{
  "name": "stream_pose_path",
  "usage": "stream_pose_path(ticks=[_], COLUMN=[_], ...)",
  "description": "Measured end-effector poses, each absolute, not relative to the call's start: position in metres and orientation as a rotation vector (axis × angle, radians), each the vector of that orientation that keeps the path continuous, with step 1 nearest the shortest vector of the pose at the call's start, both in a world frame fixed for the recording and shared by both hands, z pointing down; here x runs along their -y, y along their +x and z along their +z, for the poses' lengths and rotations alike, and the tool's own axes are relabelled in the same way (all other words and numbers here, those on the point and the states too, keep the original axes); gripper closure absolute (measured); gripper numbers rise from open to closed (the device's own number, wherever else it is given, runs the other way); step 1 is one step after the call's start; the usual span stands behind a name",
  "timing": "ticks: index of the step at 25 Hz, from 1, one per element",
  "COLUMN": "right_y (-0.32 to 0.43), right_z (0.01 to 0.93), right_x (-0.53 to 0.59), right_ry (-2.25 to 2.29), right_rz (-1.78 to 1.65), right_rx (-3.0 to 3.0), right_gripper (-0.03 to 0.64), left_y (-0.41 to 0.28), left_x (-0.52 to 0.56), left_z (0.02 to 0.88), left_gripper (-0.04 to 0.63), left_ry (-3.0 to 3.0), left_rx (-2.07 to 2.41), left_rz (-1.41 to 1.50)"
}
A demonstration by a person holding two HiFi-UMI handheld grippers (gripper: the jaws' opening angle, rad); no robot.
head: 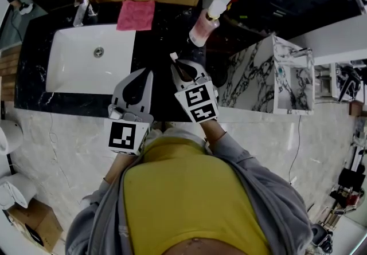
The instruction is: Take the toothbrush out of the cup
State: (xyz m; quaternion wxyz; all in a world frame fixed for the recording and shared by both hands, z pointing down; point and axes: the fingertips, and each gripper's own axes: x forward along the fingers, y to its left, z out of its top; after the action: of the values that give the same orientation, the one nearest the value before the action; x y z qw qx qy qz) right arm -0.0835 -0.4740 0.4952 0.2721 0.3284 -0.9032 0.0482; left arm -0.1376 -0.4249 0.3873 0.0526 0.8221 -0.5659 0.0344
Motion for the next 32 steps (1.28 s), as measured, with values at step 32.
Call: stream_pose_path(ticks=[32], right_y=[0.012], right_z=[0.301], right_x=[0.441], right_ry=[1.404], right_rz=[-0.080], right_rx=[2.686], right_gripper=[0.592], left_y=[-0.104], left_x=[0.429], left_z=[0.321], left_gripper=[0.595], left_ry=[2.686], left_rx=[1.684], left_rz=[-0.040])
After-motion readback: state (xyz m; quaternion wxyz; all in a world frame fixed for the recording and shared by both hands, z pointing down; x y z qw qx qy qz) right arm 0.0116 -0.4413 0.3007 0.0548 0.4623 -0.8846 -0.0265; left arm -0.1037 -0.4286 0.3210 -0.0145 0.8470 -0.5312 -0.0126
